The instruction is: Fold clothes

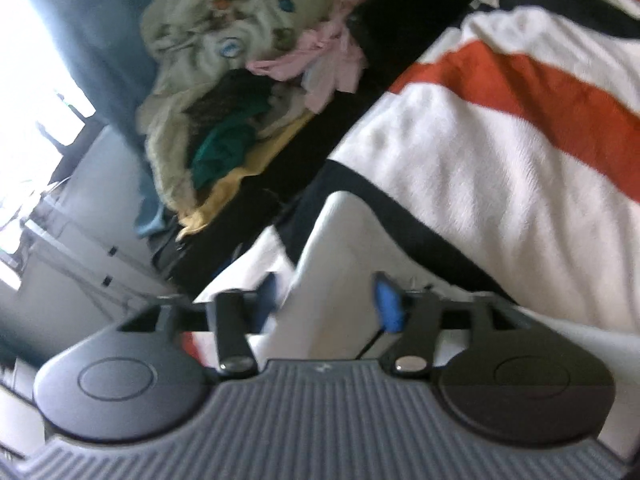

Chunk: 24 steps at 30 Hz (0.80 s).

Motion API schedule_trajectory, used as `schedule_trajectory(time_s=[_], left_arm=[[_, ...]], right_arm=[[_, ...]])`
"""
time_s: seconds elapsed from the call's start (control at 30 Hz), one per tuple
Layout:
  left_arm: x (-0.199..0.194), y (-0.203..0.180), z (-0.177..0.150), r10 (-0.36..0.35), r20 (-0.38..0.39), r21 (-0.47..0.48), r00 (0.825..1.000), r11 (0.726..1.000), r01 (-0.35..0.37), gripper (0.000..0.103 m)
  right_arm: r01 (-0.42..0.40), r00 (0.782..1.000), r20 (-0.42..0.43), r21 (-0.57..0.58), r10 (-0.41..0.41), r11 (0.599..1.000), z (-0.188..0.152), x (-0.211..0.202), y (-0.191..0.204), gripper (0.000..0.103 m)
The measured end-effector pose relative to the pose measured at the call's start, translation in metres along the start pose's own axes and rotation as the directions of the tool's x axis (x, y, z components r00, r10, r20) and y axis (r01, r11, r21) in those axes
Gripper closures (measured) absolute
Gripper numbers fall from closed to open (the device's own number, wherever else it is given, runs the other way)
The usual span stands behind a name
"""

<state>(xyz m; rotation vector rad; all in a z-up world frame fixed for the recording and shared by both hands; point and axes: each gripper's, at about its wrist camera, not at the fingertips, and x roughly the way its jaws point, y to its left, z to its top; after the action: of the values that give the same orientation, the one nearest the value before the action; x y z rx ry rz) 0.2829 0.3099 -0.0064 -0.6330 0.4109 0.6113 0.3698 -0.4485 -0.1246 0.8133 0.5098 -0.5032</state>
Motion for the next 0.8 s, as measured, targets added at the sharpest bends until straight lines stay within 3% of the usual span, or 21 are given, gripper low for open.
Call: schedule_trajectory(time_s=[0.07,0.2,0.37,0.6,0.8], left_arm=[[-0.023,-0.005,-0.003,-0.029,-0.012,0.037,1.0,0.999,0.029,0.052],[-0.079,-0.016,-0.018,-0.102,-0.03,0.109,0.994,0.989,0.104,0.049],[-0.16,-0.039,-0.059,-0.232,-0.06,0.198,0.971,0.95,0.239,0.042],[-0.258,-0.056,-0.129,-0.37,-0.128,0.35,0.92,0.851,0.391,0.041],[-0.3,-0.032,-0.19,-0.468,-0.175,0.432,0.866,0.754,0.494,0.04]], right_arm=[[-0.012,1.0,0.009,-0.054,0.012,0.998,-0.004,-0.024,0.007,0.039],[-0.068,0.996,0.038,-0.192,0.076,0.979,-0.019,-0.086,0.024,0.038],[-0.192,0.981,-0.045,-0.417,0.19,0.889,-0.065,-0.164,0.045,0.038],[-0.331,0.932,-0.084,-0.591,0.352,0.735,-0.119,-0.271,0.041,0.04],[-0.387,0.91,-0.123,-0.591,0.395,0.708,-0.149,-0.313,0.009,0.04]])
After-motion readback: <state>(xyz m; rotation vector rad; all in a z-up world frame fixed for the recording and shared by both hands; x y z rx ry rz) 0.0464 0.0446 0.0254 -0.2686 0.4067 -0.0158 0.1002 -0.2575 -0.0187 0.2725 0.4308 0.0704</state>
